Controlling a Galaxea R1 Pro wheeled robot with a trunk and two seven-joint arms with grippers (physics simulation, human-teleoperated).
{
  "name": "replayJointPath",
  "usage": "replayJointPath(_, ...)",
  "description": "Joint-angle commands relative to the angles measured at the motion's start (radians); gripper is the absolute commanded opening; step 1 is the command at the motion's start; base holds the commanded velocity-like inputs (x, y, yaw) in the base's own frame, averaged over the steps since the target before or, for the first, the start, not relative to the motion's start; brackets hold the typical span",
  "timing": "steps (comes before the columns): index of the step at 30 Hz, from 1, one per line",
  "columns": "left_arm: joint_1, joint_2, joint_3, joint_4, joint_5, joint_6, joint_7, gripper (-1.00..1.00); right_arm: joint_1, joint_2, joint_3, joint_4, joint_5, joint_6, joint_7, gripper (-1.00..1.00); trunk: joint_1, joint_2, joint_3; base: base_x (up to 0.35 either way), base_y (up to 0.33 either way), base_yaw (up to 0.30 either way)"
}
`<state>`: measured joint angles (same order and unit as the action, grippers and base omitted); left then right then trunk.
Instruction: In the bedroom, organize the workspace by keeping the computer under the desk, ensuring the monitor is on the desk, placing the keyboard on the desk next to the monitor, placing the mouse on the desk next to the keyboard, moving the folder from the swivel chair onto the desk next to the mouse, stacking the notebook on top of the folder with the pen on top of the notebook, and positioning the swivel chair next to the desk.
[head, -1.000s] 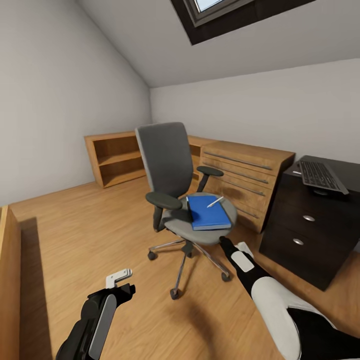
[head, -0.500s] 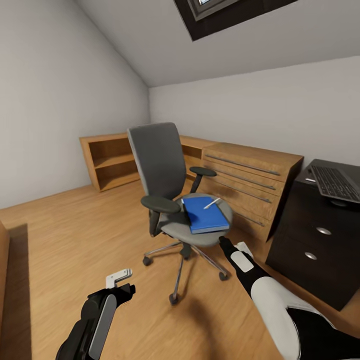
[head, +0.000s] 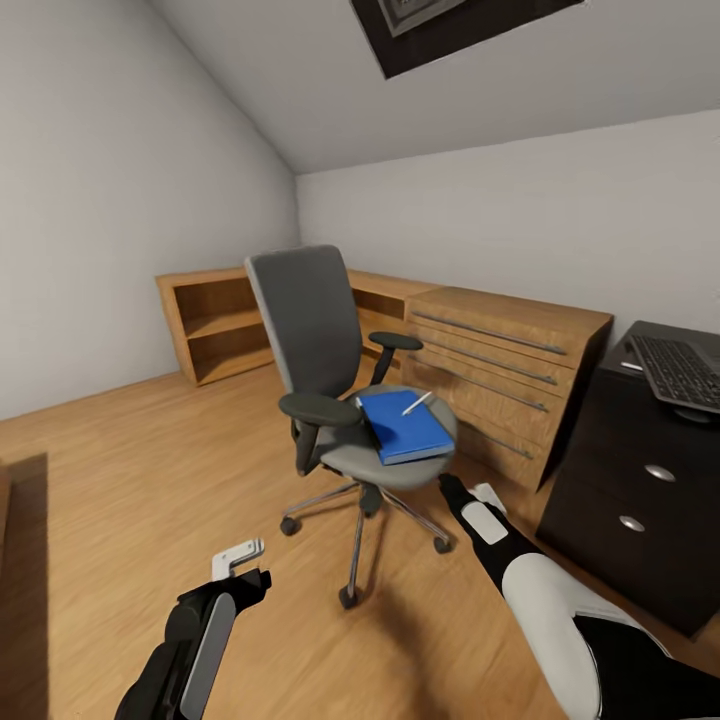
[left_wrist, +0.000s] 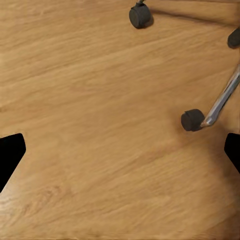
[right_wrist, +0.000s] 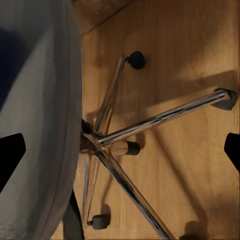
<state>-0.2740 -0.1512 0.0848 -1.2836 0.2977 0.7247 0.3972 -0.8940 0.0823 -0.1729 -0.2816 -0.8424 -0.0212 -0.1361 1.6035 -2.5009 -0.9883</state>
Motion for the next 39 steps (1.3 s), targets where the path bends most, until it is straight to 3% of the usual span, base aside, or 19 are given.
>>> replayJointPath(1,-0.001,-0.001,0.001,0.000,0.011,0.003,0.008,1.00,0.000,0.000,0.001,-0.002,-0.010,-0.002,-0.004,1.00,-0.001,0.000,-0.001,-0.314,0.000,0.000)
replayJointPath(15,-0.001,-0.001,0.000,0.005,0.011,0.002,0.008,1.00,0.000,0.001,0.001,-0.001,-0.010,-0.003,-0.004,1.00,-0.001,0.000,-0.001,-0.301,-0.042,0.153)
replayJointPath(26,-0.001,-0.001,0.000,0.006,0.011,0.002,0.008,1.00,0.000,0.015,0.006,0.001,-0.008,-0.003,-0.003,1.00,-0.001,0.000,-0.001,-0.072,-0.015,0.273)
replayJointPath(39,-0.001,-0.001,-0.005,0.007,0.011,0.002,0.007,1.00,0.000,0.045,0.088,0.001,0.037,-0.003,-0.003,1.00,-0.001,0.000,-0.001,-0.003,-0.001,0.117)
